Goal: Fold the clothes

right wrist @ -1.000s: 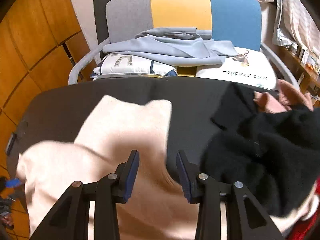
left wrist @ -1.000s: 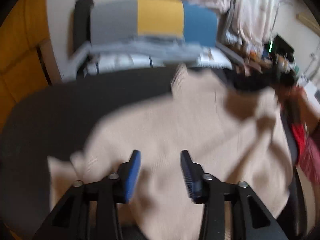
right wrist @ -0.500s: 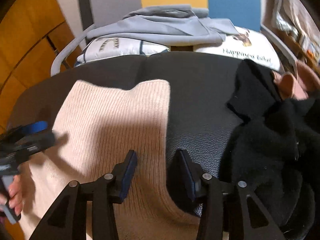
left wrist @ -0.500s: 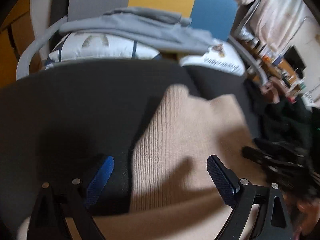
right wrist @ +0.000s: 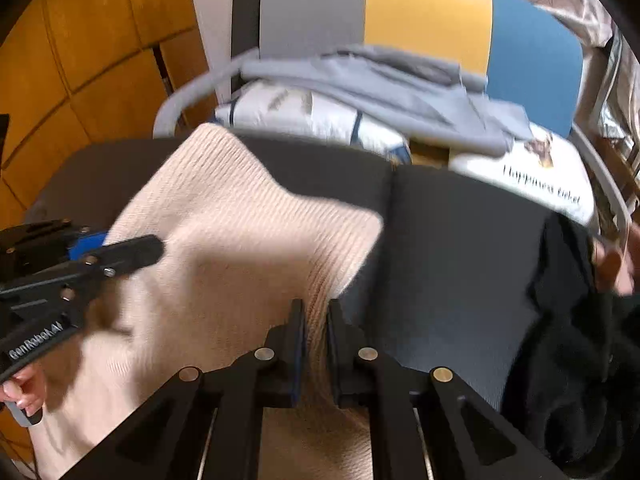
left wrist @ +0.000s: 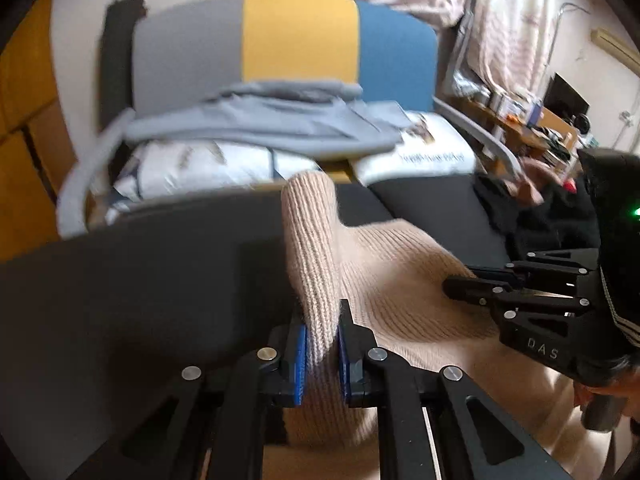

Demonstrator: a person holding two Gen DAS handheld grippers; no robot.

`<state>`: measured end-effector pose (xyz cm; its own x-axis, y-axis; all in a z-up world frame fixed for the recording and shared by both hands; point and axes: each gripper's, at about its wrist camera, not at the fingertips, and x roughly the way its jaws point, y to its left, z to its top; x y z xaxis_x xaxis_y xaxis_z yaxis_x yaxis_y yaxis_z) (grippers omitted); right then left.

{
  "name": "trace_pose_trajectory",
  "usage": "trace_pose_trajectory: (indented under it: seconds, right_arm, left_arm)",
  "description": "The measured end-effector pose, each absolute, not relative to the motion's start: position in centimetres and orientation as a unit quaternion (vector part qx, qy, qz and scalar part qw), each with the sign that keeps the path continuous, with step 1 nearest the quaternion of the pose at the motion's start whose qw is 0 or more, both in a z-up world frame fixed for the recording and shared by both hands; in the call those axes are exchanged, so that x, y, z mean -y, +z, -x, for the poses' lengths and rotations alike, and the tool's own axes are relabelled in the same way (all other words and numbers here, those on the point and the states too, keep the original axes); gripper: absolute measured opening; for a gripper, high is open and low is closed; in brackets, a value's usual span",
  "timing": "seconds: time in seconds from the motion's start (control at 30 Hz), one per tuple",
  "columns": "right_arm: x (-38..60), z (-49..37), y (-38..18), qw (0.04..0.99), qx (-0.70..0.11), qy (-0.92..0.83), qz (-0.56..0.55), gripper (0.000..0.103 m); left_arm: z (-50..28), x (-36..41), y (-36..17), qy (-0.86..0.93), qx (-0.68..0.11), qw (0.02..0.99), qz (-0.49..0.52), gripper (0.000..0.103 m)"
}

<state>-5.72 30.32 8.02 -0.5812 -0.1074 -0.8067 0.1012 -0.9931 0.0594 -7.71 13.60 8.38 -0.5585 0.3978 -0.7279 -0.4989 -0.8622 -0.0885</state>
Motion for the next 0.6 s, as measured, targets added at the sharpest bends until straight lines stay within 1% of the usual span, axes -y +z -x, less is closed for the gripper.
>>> trace_pose_trajectory:
  seconds: [0.1, 0.17, 0.2, 0.23, 0.27, 0.3, 0.33, 0.37, 0.4, 0.47, 0.5, 0.53, 0.57, 0.6]
  right_arm:
    - [-30.4, 7.8, 9.8, 0.038, 0.009, -0.904, -0.426, 0.009]
    - [-30.7, 9.3, 10.3, 0.011, 0.012, -0.91, -0.414, 0.009]
    - [-31.1, 10.1, 10.2, -0.006, 0.014, -0.91, -0.414, 0.009]
    - [-31.4, 11.2, 9.7, -0.02, 0.013, -0.907, -0.42, 0.009]
    - [-31.7, 12.3, 8.7, -0.037, 0.01, -0.899, -0.437, 0.01]
    - [-32.1, 13.2, 7.1, -0.052, 0.011, -0.882, -0.467, 0.014]
    - [-32.4, 13.8, 5.6, -0.057, 0.014, -0.867, -0.495, 0.015]
    - [-32.7, 13.6, 5.2, -0.058, 0.019, -0.868, -0.493, 0.015]
    - [-32.9, 12.9, 5.6, -0.06, 0.019, -0.874, -0.481, 0.024]
    - [-32.9, 10.9, 7.3, -0.062, 0.011, -0.888, -0.455, 0.025]
    - [-32.8, 9.3, 8.4, -0.06, 0.006, -0.897, -0.438, 0.025]
    - [-32.4, 7.4, 9.4, -0.047, 0.005, -0.905, -0.424, 0.025]
    - [-32.0, 5.3, 10.2, -0.028, 0.005, -0.911, -0.411, 0.025]
    - [-31.7, 3.5, 10.3, -0.017, 0.009, -0.911, -0.412, 0.025]
  left_arm:
    - [10.6, -13.5, 9.9, 0.896, -0.079, 0.231, 0.371, 0.012]
    - [12.7, -13.8, 9.7, 0.895, -0.074, 0.223, 0.378, 0.012]
    - [13.7, -14.0, 9.4, 0.894, -0.07, 0.219, 0.386, 0.015]
    - [14.5, -14.3, 8.8, 0.89, -0.068, 0.212, 0.398, 0.019]
    - [15.1, -14.5, 7.6, 0.885, -0.068, 0.202, 0.415, 0.019]
    - [15.8, -14.7, 6.5, 0.879, -0.069, 0.191, 0.431, 0.02]
    - [16.2, -14.7, 5.5, 0.875, -0.067, 0.182, 0.444, 0.02]
    - [15.5, -14.0, 5.2, 0.873, -0.056, 0.18, 0.449, 0.02]
    - [14.8, -13.4, 4.9, 0.872, -0.045, 0.178, 0.454, 0.02]
    - [13.1, -12.0, 4.4, 0.87, -0.023, 0.173, 0.461, 0.02]
    - [11.0, -11.2, 4.7, 0.876, -0.017, 0.17, 0.452, 0.022]
    - [8.9, -10.4, 4.9, 0.881, -0.011, 0.167, 0.443, 0.034]
    - [6.8, -9.6, 5.1, 0.886, -0.004, 0.164, 0.434, 0.044]
    - [4.8, -8.8, 5.2, 0.891, 0.001, 0.16, 0.425, 0.06]
